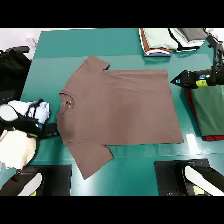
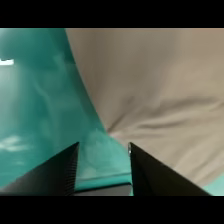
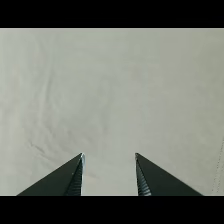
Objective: Fold the shirts.
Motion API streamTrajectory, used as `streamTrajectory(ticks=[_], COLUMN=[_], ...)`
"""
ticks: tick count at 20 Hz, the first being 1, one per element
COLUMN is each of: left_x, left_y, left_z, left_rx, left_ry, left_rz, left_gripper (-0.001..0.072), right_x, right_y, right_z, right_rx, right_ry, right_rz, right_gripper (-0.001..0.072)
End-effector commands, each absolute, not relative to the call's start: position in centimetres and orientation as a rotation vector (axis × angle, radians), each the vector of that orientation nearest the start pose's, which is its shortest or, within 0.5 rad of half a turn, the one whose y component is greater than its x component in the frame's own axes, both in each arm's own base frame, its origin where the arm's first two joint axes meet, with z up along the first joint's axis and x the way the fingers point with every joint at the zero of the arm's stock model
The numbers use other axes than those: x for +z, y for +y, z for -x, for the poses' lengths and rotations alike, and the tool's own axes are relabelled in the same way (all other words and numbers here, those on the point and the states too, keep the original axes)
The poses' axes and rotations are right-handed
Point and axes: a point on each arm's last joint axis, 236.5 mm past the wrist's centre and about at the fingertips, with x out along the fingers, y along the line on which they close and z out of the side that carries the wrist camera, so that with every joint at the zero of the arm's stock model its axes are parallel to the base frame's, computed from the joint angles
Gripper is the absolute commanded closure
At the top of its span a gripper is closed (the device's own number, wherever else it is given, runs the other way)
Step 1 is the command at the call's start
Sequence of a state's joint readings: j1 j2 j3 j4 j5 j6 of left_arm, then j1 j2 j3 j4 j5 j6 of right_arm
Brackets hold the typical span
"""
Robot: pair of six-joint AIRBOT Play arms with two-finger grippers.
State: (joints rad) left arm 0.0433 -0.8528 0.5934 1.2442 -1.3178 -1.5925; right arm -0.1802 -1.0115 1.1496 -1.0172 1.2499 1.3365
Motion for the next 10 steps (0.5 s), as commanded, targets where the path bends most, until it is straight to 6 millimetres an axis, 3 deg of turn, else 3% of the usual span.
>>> streamTrajectory(ticks=[1, 7, 10], left_x=[-8.2, -9.1, -8.6], left_y=[-8.1, -10.3, -11.4], left_z=[-16.5, -18.0, -18.6], left_rx=[-0.125, -0.135, -0.172], left_ry=[1.606, 1.513, 1.486], left_rz=[0.475, 0.636, 0.691], left_gripper=[0.0319, 0.0321, 0.0329], right_x=[13.8, 13.8, 13.8], right_y=[5.6, 5.7, 5.6], right_z=[-35.3, -35.2, -35.2], right_rx=[0.33, 0.331, 0.33], right_ry=[0.953, 0.953, 0.952], right_rz=[-0.322, -0.323, -0.323], right_gripper=[0.0346, 0.0346, 0.0346])
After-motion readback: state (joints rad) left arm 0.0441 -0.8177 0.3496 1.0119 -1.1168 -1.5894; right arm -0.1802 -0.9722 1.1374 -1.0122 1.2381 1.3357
